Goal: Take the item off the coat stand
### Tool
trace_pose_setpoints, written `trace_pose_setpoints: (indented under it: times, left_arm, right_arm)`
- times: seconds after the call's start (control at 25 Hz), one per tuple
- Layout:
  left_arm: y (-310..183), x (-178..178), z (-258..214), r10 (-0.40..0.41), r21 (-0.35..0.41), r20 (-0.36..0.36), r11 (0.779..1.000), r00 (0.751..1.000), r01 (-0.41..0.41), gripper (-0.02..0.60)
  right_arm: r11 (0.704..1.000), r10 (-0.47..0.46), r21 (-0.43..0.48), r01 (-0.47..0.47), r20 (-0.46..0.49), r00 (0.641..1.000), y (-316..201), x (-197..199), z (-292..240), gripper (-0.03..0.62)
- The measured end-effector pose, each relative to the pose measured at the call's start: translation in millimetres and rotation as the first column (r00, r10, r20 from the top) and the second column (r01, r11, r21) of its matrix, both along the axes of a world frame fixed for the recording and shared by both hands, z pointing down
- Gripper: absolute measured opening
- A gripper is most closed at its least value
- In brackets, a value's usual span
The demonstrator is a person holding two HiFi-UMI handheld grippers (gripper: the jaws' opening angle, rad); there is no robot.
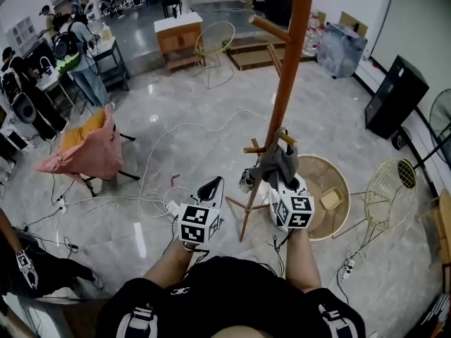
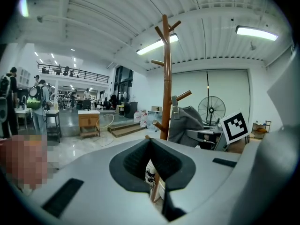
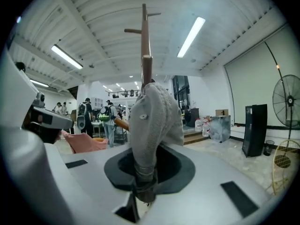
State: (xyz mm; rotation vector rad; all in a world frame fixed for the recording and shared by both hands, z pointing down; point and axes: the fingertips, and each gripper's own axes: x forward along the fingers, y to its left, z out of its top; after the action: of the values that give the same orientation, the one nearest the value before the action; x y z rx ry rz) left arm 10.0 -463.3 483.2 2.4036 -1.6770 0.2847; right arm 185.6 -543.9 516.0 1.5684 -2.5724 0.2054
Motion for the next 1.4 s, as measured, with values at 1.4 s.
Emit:
trace_pose_setpoints:
  times: [1.4]
  left_arm:
    - [-16.6, 48.1, 6.2, 0.202, -0.021, -0.009, 0.979, 0.979, -0.202, 0.012]
  right_arm:
    - [0.969, 0.240, 0.032, -0.244, 0.094, 0.966, 82.0, 87.9, -19.0, 0.052]
